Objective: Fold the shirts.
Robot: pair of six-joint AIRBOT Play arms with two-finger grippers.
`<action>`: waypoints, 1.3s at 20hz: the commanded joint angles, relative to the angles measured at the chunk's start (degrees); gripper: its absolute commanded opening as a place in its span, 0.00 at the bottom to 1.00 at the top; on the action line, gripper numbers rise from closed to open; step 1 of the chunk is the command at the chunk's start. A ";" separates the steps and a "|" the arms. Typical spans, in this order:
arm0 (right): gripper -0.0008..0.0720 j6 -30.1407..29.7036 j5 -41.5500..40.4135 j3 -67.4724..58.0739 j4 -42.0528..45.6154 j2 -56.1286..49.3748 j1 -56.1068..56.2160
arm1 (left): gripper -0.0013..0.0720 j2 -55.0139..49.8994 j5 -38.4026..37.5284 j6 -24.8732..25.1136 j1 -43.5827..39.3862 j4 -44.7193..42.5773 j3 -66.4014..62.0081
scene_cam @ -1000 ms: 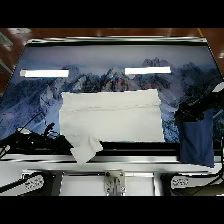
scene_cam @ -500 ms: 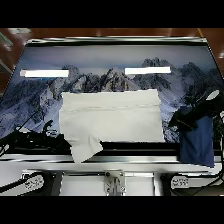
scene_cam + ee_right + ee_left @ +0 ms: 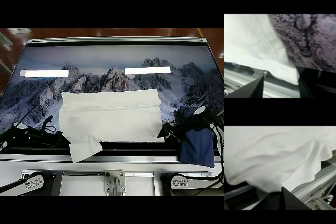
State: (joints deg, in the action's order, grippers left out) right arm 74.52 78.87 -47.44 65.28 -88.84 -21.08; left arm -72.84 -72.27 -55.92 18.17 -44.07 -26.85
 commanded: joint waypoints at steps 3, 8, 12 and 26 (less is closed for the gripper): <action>0.17 -0.79 -9.29 2.60 -4.22 0.02 0.24 | 0.08 0.52 -0.87 0.26 0.02 -0.02 -0.90; 0.12 -6.05 -9.20 -4.17 -12.59 2.38 0.24 | 0.08 1.09 -4.04 1.68 0.00 -0.02 -10.93; 0.12 -5.73 -15.08 -12.87 -12.39 2.29 4.00 | 0.08 -1.66 -1.77 -0.44 -0.94 0.02 -22.80; 0.12 7.10 -29.42 -34.88 -0.83 -16.68 12.33 | 0.08 -36.30 -2.58 -13.86 -7.17 0.02 -62.49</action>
State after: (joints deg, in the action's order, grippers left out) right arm 80.29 52.14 -80.71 64.77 -102.78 -8.99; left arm -103.59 -74.30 -67.24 12.21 -44.03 -84.42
